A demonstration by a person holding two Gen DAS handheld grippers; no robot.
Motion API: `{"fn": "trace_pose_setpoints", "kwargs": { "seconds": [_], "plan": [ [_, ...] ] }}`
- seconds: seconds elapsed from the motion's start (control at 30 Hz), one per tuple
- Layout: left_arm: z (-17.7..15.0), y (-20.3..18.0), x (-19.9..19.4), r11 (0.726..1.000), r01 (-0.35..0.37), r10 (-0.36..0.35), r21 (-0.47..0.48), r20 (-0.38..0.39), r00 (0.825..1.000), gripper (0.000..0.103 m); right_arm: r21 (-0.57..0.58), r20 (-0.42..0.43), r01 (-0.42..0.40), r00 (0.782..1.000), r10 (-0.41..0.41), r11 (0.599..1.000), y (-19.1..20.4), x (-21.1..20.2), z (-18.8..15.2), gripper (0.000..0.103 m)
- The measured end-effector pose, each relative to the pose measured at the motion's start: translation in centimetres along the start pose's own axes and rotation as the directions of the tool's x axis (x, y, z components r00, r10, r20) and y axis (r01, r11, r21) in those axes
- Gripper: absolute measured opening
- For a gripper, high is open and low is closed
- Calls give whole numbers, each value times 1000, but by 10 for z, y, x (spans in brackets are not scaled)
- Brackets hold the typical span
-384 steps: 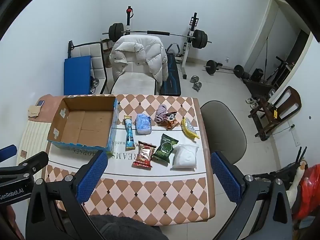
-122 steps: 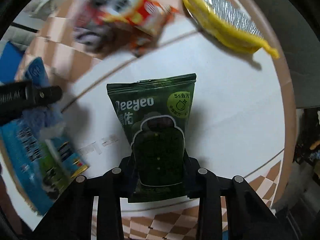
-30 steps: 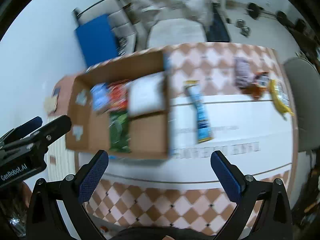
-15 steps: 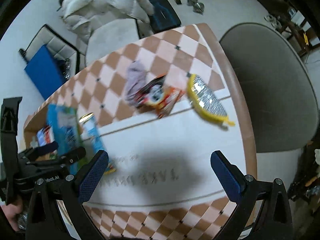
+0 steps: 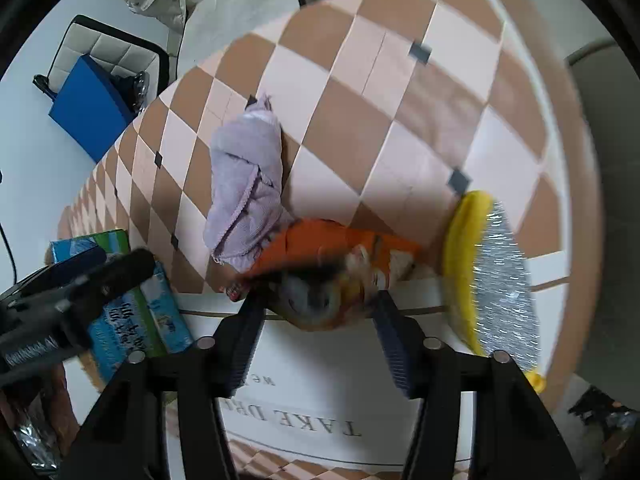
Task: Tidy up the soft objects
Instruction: 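Grasp the lilac plush with the left tool while the right tool grasps the panda bag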
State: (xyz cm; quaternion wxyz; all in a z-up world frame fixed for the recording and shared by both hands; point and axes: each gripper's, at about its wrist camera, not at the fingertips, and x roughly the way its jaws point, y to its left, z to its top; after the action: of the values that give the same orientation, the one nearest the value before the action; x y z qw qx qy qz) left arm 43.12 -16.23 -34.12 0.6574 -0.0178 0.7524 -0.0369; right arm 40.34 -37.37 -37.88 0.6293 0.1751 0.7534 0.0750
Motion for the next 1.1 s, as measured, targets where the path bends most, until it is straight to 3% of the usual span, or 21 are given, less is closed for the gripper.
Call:
{"fn": "trace_pose_setpoints", "kwargs": {
  "seconds": [0.17,0.27,0.4,0.43,0.53,0.57,0.63,0.83,1.0,1.03,1.07,1.1],
  "plan": [
    [24,-19,13,993,115,-117,-31,-47,992,93,58,42,-52,998,50,997,-11,-17,-4,21],
    [37,-41,31,988,149,-151,-25,-103,983,93,84,69,-15,998,9,996,-17,-28,-1,18],
    [51,-71,57,994,99,-91,41,-159,983,93,78,57,-23,998,19,997,-21,-27,0,19],
    [52,-77,63,995,84,-73,57,-167,983,93,67,52,-23,998,20,997,-21,-27,0,25],
    [49,-86,74,995,21,-5,102,-164,986,67,27,48,0,999,-2,1000,-26,-29,1,70],
    [48,-87,72,994,11,6,110,-152,988,51,14,60,8,998,-9,1000,-28,-31,1,73],
    [43,-82,68,993,2,15,119,-142,990,36,-18,71,25,997,-24,1000,-30,-34,-3,73],
    [21,-46,58,996,-34,42,87,-97,994,36,-201,106,150,986,-131,968,-9,-28,-5,73],
    [9,-35,64,997,-30,37,76,-96,995,36,-366,112,274,962,-250,889,19,-2,-1,73],
    [9,-37,64,996,-32,39,78,-90,995,36,-378,115,295,956,-272,877,22,4,1,72],
    [8,-44,65,996,-33,40,80,-84,996,36,-372,120,312,950,-288,874,23,8,3,58],
    [6,-46,64,996,-34,40,82,-75,996,36,-360,122,326,945,-302,874,23,10,5,54]
  ]
}}
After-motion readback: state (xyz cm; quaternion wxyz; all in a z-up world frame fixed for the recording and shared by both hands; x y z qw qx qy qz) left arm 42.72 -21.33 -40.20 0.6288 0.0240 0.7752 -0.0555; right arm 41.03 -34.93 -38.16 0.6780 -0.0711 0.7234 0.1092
